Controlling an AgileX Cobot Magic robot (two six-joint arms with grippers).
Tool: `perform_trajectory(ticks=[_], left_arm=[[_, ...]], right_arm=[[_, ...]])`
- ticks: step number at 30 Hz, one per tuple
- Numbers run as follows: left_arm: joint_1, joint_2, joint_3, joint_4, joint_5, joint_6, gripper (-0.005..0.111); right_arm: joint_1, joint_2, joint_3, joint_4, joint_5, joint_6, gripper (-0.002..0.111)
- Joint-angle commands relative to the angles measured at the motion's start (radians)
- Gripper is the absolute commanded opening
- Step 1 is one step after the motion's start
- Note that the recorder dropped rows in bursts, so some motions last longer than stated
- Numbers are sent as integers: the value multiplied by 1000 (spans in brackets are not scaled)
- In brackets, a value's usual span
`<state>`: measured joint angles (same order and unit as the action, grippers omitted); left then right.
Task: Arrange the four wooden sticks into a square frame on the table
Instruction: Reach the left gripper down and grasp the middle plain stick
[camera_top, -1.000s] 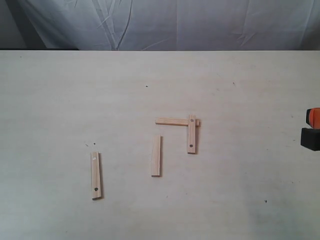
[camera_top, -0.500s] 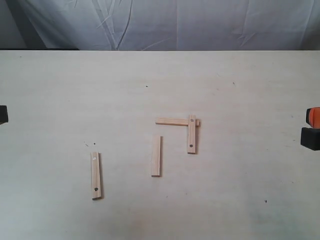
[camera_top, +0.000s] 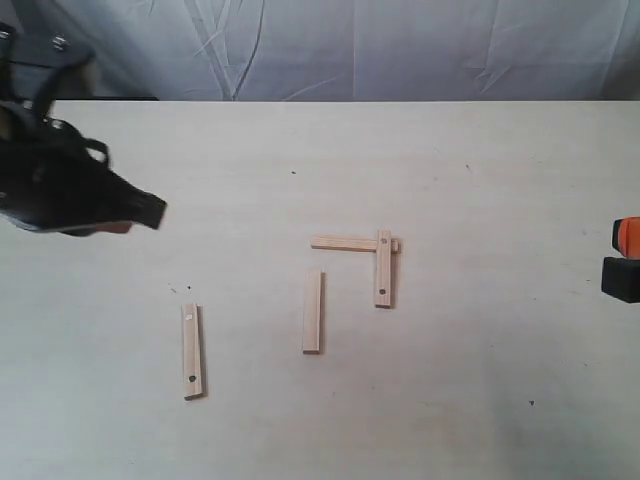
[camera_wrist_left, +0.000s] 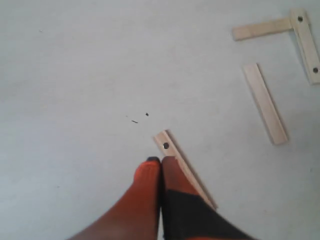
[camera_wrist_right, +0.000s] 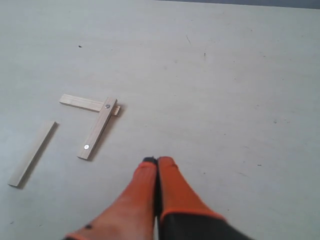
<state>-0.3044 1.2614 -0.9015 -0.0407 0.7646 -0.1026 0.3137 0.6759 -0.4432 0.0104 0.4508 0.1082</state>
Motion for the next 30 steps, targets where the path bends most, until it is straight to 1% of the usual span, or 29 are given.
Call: perform_trajectory(ticks=[1, 3, 5, 8, 11, 13, 14, 18, 19, 22, 28, 30], left_arm=[[-188, 139, -53, 142, -2, -201, 0], [-255, 191, -87, 155, -13, -247, 0], [-308, 248, -119, 166, -13, -264, 0], [-370, 335, -169, 228, 0, -377, 0], [-409, 410, -206, 297, -3, -495, 0], [-420, 447, -218, 299, -28, -556, 5], [-426, 459, -218, 287, -50, -561, 8], [-446, 509, -218, 251, -106, -570, 27], [-445, 522, -218, 251, -111, -579, 34], [-445, 549, -218, 261, -122, -604, 44], [-445, 603, -218, 258, -223, -629, 45], [-445, 621, -218, 275, -231, -653, 45]], right_arm=[[-5, -7, 4, -2, -3, -2, -1], [-5, -7, 4, -2, 4, -2, -1], [-5, -7, 4, 0, 7, -2, -1], [-5, -7, 4, 0, 9, -2, -1], [-5, -7, 4, 0, 9, -2, -1], [-5, -7, 4, -4, 9, -2, -1], [-5, -7, 4, -4, 9, -2, -1], [-5, -7, 4, -4, 9, -2, -1], [-5, -7, 4, -4, 9, -2, -1], [-5, -7, 4, -16, 9, -2, -1], [-5, -7, 4, -23, 23, -2, -1], [-5, -7, 4, -26, 26, -2, -1]])
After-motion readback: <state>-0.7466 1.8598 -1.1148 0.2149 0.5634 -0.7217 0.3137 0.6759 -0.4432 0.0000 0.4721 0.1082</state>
